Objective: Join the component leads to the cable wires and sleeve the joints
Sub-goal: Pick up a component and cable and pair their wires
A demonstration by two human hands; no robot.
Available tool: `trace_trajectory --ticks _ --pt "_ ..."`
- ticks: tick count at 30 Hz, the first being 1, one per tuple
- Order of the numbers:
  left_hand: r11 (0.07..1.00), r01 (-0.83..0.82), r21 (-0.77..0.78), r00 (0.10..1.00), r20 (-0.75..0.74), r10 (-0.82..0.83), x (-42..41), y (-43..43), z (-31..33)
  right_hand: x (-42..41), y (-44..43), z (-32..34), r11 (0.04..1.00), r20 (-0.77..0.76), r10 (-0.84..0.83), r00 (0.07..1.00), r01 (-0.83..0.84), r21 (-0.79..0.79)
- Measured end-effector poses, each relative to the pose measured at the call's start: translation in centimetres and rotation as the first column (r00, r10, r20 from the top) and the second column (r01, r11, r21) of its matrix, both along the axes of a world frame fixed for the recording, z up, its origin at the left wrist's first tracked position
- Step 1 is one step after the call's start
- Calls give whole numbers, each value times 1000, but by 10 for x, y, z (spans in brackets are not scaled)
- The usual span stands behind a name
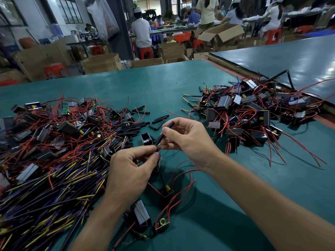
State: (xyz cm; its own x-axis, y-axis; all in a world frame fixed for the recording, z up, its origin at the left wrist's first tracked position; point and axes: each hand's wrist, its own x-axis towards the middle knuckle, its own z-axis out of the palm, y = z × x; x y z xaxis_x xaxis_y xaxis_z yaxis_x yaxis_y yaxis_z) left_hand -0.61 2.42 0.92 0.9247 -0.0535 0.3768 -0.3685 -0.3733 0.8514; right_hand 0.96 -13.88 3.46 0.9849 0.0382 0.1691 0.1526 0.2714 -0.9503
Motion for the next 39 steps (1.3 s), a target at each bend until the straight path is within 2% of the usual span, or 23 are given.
trace_trajectory --ticks 6,11,14,16,19,26,34,39 --pt "1000 8 8 1000 13 -8 0 1 -1 1 -2 0 998 -46 57 997 -55 36" --pt "999 47 12 999 -27 -47 1 0 -1 -3 -4 3 954 170 52 984 1 -300" --pt "997 61 -36 995 -72 -64 -2 -1 0 -5 -6 6 884 280 53 959 85 -459" --pt "999 46 1 997 -57 -45 -4 -2 1 -6 -8 7 839 328 47 944 141 -526" --pt "998 36 55 999 -18 -35 -7 -3 2 -6 -9 7 818 356 52 933 165 -551" --pt "998 21 64 999 27 -22 -10 -5 4 -4 -11 1 756 367 63 928 195 -624" --pt "988 88 128 994 -69 -79 -8 -1 6 -2 -11 -2 737 365 42 930 218 -640" --pt "994 61 86 993 -103 -52 -4 0 3 -5 -7 -5 669 404 102 909 239 -704"
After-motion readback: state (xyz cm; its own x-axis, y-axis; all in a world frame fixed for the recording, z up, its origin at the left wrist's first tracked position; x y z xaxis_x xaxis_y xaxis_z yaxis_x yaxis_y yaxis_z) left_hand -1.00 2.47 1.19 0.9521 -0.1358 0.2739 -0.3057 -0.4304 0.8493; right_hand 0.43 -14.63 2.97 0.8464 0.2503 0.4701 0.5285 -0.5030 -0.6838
